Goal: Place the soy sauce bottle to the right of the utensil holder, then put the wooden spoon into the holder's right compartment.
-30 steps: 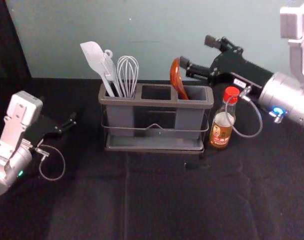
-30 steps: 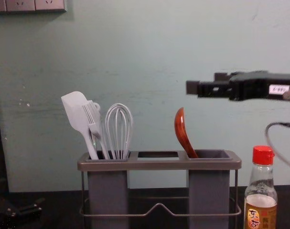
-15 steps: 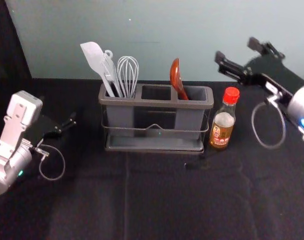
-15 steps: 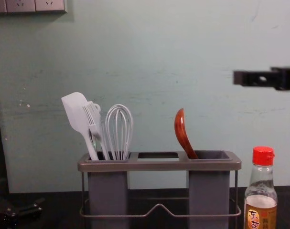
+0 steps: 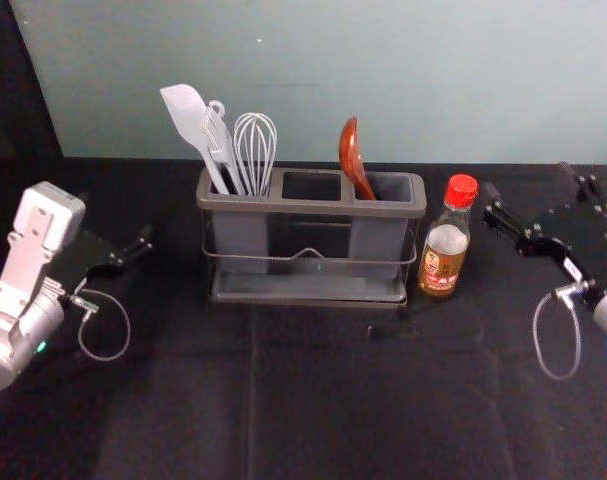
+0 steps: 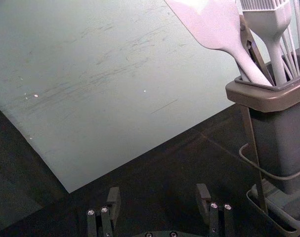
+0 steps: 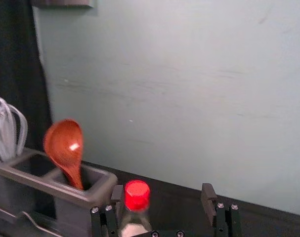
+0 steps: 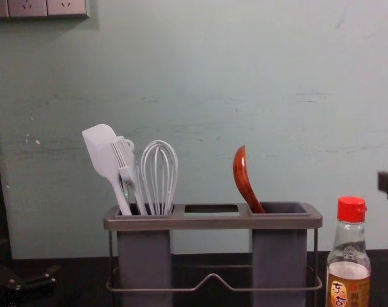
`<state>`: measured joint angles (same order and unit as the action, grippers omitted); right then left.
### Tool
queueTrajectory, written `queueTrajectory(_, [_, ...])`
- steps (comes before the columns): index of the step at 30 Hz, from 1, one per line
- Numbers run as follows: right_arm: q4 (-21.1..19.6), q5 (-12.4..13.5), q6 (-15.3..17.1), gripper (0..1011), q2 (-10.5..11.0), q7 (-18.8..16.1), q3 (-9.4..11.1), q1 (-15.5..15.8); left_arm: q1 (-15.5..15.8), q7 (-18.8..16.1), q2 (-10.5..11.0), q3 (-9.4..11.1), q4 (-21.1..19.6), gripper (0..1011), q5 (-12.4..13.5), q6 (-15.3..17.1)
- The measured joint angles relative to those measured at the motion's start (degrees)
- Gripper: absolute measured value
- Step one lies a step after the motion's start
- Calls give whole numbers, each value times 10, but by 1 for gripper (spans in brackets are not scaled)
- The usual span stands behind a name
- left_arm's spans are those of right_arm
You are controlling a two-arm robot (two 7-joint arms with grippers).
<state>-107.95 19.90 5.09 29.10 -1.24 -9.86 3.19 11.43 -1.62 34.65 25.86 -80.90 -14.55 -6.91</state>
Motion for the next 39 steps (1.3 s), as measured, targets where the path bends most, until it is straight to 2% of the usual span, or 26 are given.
queueTrajectory(4, [19, -27, -26, 1003, -17, 23, 1, 18, 0, 0, 0, 0, 0, 1005, 0, 0])
queueTrajectory(8, [44, -24, -28, 1002, -32, 26, 5, 19, 0, 0, 0, 0, 0, 1005, 0, 0])
queueTrajectory(13, [77, -14, -31, 1003, -45, 12, 7, 15, 0, 0, 0, 0, 0, 1005, 0, 0])
queueTrajectory(20, [124, -15, -61, 1003, -59, -23, -1, 7, 0, 0, 0, 0, 0, 1005, 0, 0])
queueTrajectory(28, [149, -28, -74, 1003, -68, -44, -6, 2, 0, 0, 0, 0, 0, 1005, 0, 0])
queueTrajectory(39, [158, -44, -66, 1003, -81, -52, -1, -1, 0, 0, 0, 0, 0, 1005, 0, 0])
